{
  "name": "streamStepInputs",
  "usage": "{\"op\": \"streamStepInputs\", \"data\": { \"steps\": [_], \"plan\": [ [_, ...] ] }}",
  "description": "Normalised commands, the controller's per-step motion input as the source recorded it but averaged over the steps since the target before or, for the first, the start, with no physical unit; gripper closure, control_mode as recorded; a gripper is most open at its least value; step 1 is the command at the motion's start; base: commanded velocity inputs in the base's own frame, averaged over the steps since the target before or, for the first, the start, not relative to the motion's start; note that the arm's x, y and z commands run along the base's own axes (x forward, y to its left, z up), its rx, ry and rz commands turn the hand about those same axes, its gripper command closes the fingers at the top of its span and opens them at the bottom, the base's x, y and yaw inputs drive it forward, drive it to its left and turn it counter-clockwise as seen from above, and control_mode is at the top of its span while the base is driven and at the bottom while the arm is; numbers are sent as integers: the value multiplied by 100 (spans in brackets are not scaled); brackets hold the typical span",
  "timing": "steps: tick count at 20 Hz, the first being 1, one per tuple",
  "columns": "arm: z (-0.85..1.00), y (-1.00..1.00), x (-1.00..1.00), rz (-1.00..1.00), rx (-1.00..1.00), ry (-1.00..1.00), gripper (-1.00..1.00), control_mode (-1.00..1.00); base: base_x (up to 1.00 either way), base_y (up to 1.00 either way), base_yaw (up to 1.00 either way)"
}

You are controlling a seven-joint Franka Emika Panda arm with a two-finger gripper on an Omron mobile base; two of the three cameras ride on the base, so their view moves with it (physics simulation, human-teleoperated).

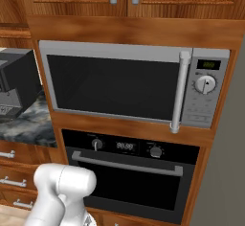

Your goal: Take the pizza cutter from the drawer on the left and place it on the dining counter for cutting.

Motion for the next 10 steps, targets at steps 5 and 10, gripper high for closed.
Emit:
{"op": "streamStepInputs", "data": {
  "steps": [5, 10],
  "plan": [
    [-45, 0, 0, 0, -36, 0, -100, -100, 0, 0, 0],
    [-41, 0, 0, 0, -40, 0, -100, -100, 0, 0, 0]
  ]
}}
